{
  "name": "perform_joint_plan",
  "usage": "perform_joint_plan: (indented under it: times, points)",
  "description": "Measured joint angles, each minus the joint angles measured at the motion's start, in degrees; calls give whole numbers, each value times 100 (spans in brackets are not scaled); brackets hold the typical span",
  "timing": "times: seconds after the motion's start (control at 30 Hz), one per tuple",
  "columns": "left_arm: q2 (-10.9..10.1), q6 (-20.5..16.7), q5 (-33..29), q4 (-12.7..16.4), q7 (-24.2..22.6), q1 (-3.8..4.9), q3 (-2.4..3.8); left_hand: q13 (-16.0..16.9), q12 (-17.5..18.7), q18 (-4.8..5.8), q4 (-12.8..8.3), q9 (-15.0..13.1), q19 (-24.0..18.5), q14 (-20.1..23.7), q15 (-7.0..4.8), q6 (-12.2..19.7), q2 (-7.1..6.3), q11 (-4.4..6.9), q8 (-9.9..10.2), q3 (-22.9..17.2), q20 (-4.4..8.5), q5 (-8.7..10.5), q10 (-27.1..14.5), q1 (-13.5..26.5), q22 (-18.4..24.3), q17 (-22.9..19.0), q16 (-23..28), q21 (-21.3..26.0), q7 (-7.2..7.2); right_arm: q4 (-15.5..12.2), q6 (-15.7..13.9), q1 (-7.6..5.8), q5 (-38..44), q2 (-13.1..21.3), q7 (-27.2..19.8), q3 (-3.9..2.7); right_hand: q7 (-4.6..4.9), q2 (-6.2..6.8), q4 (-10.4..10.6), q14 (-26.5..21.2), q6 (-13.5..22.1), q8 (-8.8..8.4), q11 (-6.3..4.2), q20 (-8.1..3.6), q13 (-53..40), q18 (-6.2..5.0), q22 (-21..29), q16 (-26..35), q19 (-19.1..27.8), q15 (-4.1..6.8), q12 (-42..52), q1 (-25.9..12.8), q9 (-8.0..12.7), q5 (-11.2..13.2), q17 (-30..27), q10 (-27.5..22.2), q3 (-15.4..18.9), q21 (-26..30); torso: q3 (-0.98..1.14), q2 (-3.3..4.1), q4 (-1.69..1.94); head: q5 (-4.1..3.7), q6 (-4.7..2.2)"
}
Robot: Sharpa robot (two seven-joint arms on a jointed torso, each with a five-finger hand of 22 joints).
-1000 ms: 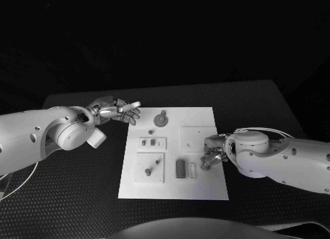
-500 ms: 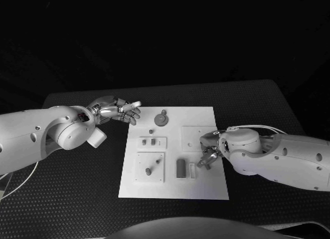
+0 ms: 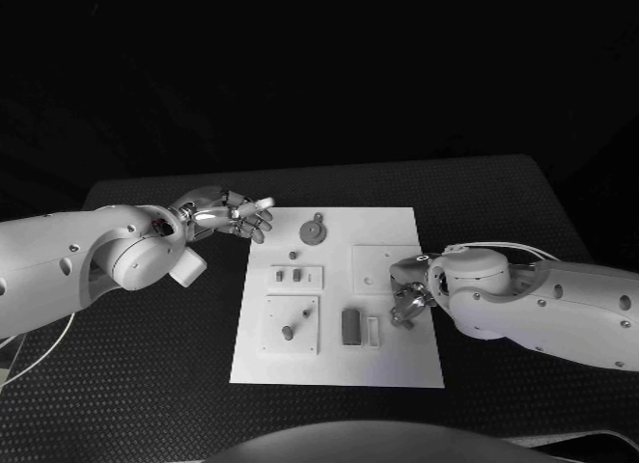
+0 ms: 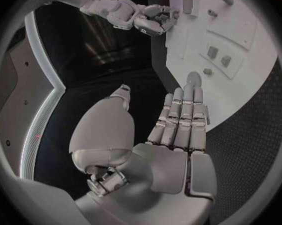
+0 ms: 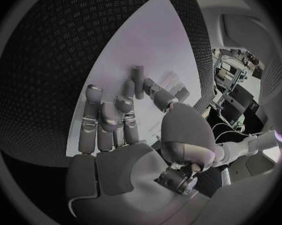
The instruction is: Assemble the parts on the task board
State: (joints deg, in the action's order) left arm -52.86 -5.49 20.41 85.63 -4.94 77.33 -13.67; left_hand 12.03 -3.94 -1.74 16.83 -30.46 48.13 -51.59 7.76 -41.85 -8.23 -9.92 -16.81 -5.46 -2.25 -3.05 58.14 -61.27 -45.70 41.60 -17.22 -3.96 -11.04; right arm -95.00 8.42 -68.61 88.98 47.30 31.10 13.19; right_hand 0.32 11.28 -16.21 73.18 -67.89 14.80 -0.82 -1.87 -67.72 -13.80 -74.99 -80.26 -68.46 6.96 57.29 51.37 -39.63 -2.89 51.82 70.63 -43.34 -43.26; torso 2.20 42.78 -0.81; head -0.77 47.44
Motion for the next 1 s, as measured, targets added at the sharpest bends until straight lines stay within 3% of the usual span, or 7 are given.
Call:
perform_joint_plan:
  times: [0.37,0.63,0.67,0.8,0.83,0.9,1.0]
  points:
    - [0,0,8,5,14,0,0,-13,0,0,8,17,0,0,0,0,138,0,0,307,0,0,0,-138,0,22,34,0,0,-8,-296,8,-572,205,-35,9,19,-20,17,-1,19,-4,0,4,1,-39,0,0,1,-1,23,19,2,0,7,0,-17,-45,8,-3,-4,-19,-8]
    - [-1,0,14,3,22,0,0,-13,0,1,6,23,-1,-21,-21,0,160,0,0,399,0,0,0,-160,0,31,55,0,0,-88,-834,22,-1619,480,-39,46,73,-88,16,12,113,-174,-22,34,1,-40,0,-24,-11,11,45,87,41,1,13,21,-17,-66,8,-3,-4,-10,-9]
    - [-1,0,15,3,23,0,0,-13,0,1,6,27,0,-21,-21,0,170,0,0,399,0,0,0,-170,0,31,55,0,0,-99,-894,23,-1770,498,-34,54,74,-119,16,20,114,-173,-22,31,1,-39,0,-27,-14,19,45,117,160,1,18,24,-17,-67,7,-3,-5,-9,-8]
    - [0,0,17,3,29,0,0,-18,0,1,-17,29,0,-21,-21,0,288,0,0,423,0,0,0,-288,0,32,55,0,0,-176,-1072,50,-2359,544,-25,82,81,-125,16,23,228,-142,-22,22,1,-39,0,-27,-42,20,46,123,252,2,18,63,-17,-66,4,-2,-5,-2,-9]
    - [0,1,19,3,32,0,0,-18,0,1,-5,32,0,-21,-21,0,336,0,0,436,0,0,0,-336,3,36,66,0,0,-210,-1136,60,-2606,558,-22,89,86,-202,16,24,274,-139,-22,22,1,-38,0,-27,-43,20,45,200,226,4,18,63,-17,-66,1,-2,-5,7,-13]
    - [0,2,22,4,34,0,0,-18,0,1,-3,40,0,-21,-21,0,381,0,0,519,0,0,0,-381,6,37,82,0,0,-231,-1203,63,-2823,576,-18,90,85,-219,16,24,344,-158,-22,22,1,-38,0,-27,-43,20,45,218,227,6,18,63,-17,-66,1,-2,-4,16,-18]
    - [0,4,27,7,39,0,0,-25,0,2,0,49,0,-42,0,0,460,0,0,680,0,0,0,-460,7,46,104,0,0,-272,-1372,68,-3203,606,-13,95,156,-315,15,25,566,-138,-21,22,2,-37,0,-27,-44,19,45,313,221,7,18,62,-17,-78,1,-2,-4,28,-23]
